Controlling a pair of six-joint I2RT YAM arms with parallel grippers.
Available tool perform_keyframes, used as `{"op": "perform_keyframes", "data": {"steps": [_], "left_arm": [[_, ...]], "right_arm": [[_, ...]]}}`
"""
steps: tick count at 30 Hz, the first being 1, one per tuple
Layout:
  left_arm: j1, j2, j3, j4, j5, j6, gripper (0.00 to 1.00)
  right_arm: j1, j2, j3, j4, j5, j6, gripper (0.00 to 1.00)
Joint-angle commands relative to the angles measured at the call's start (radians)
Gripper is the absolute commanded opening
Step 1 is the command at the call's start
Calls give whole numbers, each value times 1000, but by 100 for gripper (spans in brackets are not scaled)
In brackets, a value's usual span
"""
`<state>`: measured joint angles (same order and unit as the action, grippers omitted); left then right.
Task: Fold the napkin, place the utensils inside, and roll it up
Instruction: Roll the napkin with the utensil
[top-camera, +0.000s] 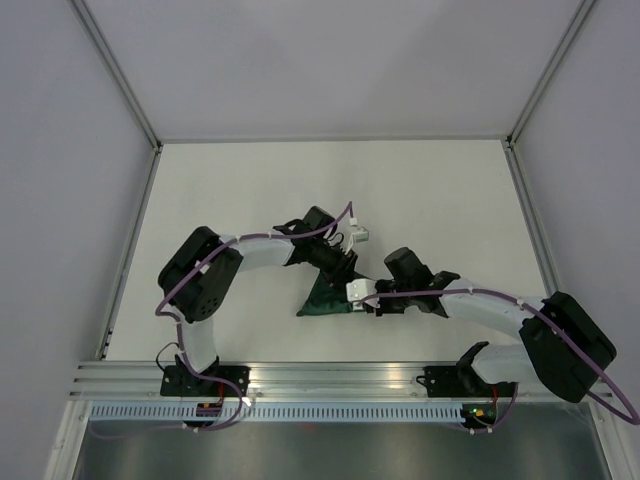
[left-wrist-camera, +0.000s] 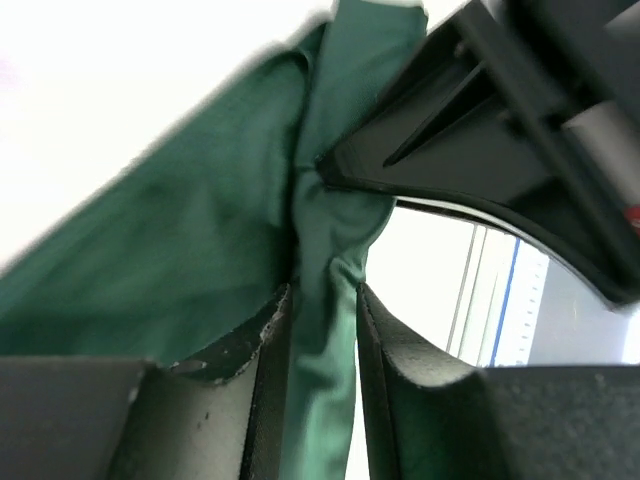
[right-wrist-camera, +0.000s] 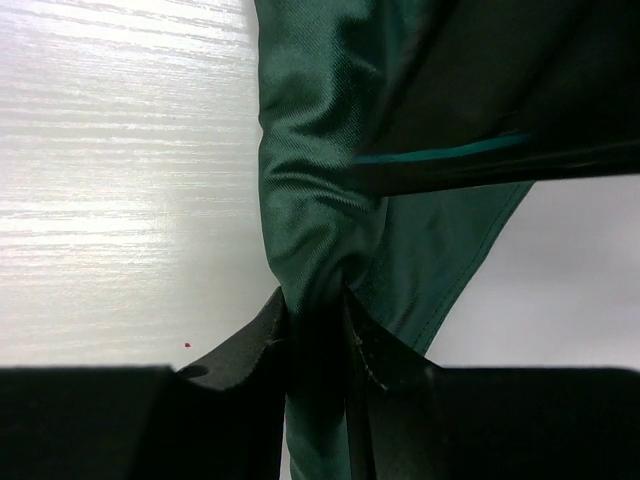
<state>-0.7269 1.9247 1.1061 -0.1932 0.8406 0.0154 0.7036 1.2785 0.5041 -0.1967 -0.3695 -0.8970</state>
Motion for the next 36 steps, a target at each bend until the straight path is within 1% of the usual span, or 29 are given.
{"op": "perform_keyframes", "data": {"steps": [1, 6, 7, 9, 10, 15, 16, 18, 20, 21, 22, 23, 24, 25, 26, 27, 28, 29, 30, 31, 32, 33, 34, 36], "left_arm": [[43, -144, -41, 153, -76, -97, 37], [67, -289, -118, 236, -207, -143, 37], [67, -312, -130, 264, -257, -155, 37], [69, -381, -176, 299, -311, -172, 37], [69, -404, -195, 316, -355, -176, 37], [63, -553, -354, 452, -520, -216, 37], [61, -605, -380, 478, -540, -218, 38], [52, -654, -457, 535, -612, -218, 38], [31, -723, -535, 575, -653, -218, 39], [20, -746, -555, 601, -707, -215, 40], [6, -760, -571, 604, -728, -195, 40], [-38, -783, -592, 603, -762, -181, 40], [-64, -791, -598, 598, -826, -163, 40], [-93, -793, -606, 595, -868, -113, 40], [-161, -784, -606, 591, -911, -88, 40], [-193, -773, -606, 589, -981, -63, 40], [-225, -759, -603, 592, -1018, -19, 40], [-289, -729, -598, 597, -1052, 16, 40], [-319, -705, -595, 606, -1113, 40, 40], [-371, -684, -583, 616, -1139, 82, 40], [-391, -662, -577, 624, -1162, 104, 40], [-413, -609, -569, 630, -1201, 125, 39], [-457, -584, -556, 655, -1227, 177, 43], [-495, -506, -543, 681, -1281, 236, 49]], "right_arm": [[-18, 41, 50, -137, -66, -28, 17], [-84, 149, 163, -271, -149, -77, 16], [-102, 171, 203, -324, -178, -98, 16], [-122, 240, 246, -383, -203, -124, 15], [-130, 266, 292, -444, -233, -137, 15], [-190, 436, 418, -616, -299, -218, 15], [-206, 459, 456, -632, -307, -224, 15], [-223, 531, 494, -688, -328, -250, 15], [-240, 609, 556, -725, -339, -260, 15], [-245, 634, 577, -766, -345, -276, 15], [-254, 659, 618, -785, -350, -284, 15], [-260, 704, 635, -800, -355, -286, 15], [-265, 725, 652, -832, -361, -296, 15], [-269, 745, 686, -846, -362, -301, 15], [-274, 780, 701, -862, -367, -304, 15], [-276, 797, 717, -891, -373, -309, 16], [-280, 812, 747, -906, -376, -316, 15], [-282, 844, 761, -918, -379, -319, 16], [-283, 857, 775, -940, -382, -321, 16], [-288, 881, 796, -948, -384, -321, 16], [-288, 892, 807, -954, -387, -321, 16], [-289, 900, 815, -966, -388, -321, 16], [-292, 915, 832, -971, -390, -319, 16], [-297, 927, 846, -981, -390, -318, 16]]}}
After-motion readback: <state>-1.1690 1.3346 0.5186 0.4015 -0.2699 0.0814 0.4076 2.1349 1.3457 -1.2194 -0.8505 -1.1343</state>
